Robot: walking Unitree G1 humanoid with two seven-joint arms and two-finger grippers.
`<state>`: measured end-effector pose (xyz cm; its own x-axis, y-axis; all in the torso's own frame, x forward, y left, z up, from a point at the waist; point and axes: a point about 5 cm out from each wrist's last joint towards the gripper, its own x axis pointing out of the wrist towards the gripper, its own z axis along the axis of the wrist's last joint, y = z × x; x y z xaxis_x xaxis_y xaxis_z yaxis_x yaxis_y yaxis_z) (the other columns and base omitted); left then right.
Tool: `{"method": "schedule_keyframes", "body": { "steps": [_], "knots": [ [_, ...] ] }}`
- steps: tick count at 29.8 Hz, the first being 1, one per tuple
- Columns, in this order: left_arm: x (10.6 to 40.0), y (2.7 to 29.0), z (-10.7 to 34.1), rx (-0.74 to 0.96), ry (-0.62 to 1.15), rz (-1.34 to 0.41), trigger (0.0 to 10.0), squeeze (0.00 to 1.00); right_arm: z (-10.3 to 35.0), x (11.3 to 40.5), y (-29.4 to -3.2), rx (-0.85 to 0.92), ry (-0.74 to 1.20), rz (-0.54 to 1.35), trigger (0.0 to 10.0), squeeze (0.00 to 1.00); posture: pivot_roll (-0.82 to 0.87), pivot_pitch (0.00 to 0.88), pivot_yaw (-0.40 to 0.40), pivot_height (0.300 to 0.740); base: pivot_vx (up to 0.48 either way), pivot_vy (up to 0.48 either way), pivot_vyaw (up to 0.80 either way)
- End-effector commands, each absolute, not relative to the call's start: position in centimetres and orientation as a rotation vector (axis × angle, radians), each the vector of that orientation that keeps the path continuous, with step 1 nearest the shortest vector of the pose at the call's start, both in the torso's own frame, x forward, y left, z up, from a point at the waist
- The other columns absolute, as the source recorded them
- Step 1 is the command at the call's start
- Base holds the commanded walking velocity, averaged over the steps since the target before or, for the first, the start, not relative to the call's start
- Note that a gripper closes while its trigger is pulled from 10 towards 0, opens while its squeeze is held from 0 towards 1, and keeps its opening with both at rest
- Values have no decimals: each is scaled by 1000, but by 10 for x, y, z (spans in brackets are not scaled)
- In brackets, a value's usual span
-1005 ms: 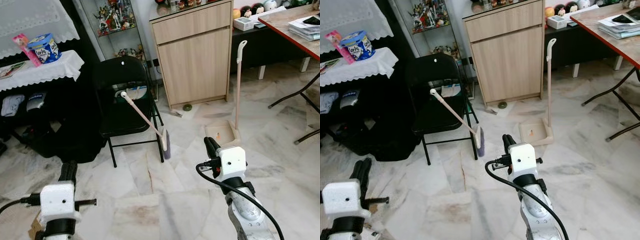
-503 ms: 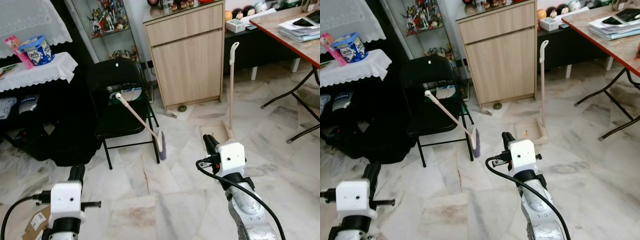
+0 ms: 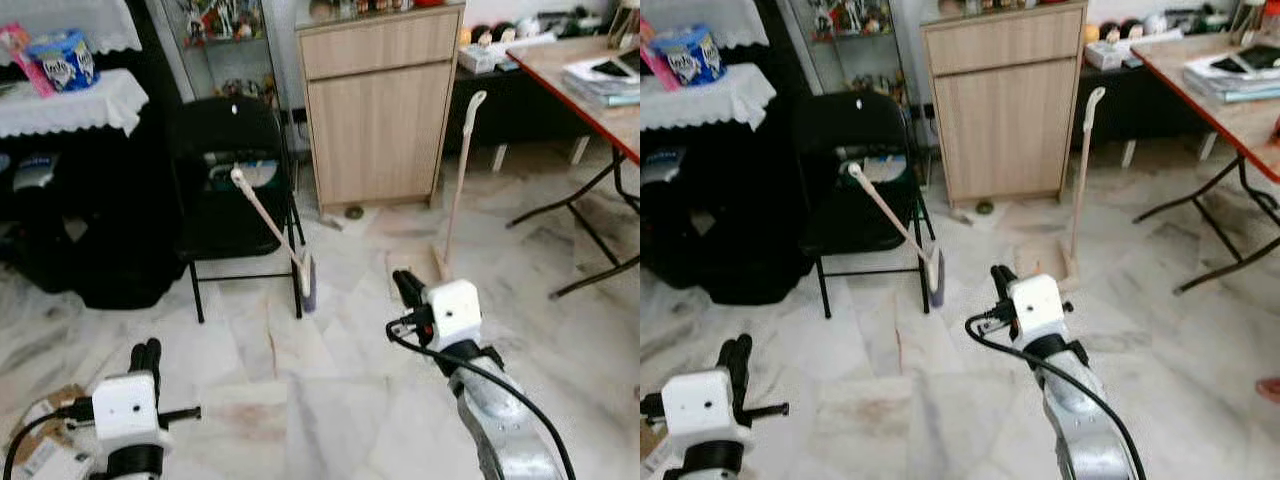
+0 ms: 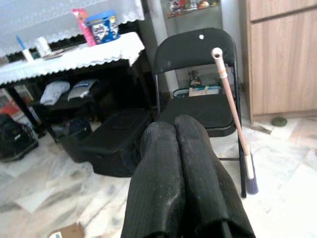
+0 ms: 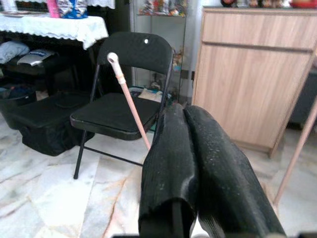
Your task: Sweep floor
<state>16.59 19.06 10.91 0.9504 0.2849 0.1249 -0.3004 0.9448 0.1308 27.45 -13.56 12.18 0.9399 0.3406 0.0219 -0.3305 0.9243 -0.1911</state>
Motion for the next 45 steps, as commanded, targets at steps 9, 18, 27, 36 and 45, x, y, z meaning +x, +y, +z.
{"method": "schedule_keyframes", "body": {
  "steps": [9, 18, 27, 36, 45],
  "knots": [
    [173, 182, 108, 134, -128, 312, 10000, 0, 123, 283, -130, -174, -42, 393, 10000, 0, -177, 0, 37, 740, 0, 0, 0],
    [169, 186, 107, 127, -116, 312, 10000, 0, 115, 291, -128, -149, -11, 374, 10000, 0, -146, 0, 47, 740, 0, 0, 0],
    [166, 205, 87, 106, -38, 355, 10000, 0, 97, 292, -141, -145, 56, 292, 10000, 0, -174, 0, 80, 740, 0, 0, 0],
    [164, 201, 86, 98, -33, 331, 10000, 0, 93, 292, -139, -127, 66, 294, 10000, 0, -155, 0, 78, 740, 0, 0, 0],
    [163, 199, 84, 117, -10, 305, 10000, 0, 92, 290, -134, -98, 73, 301, 10000, 0, -154, 0, 89, 740, 0, 0, -171]
  ]
}}
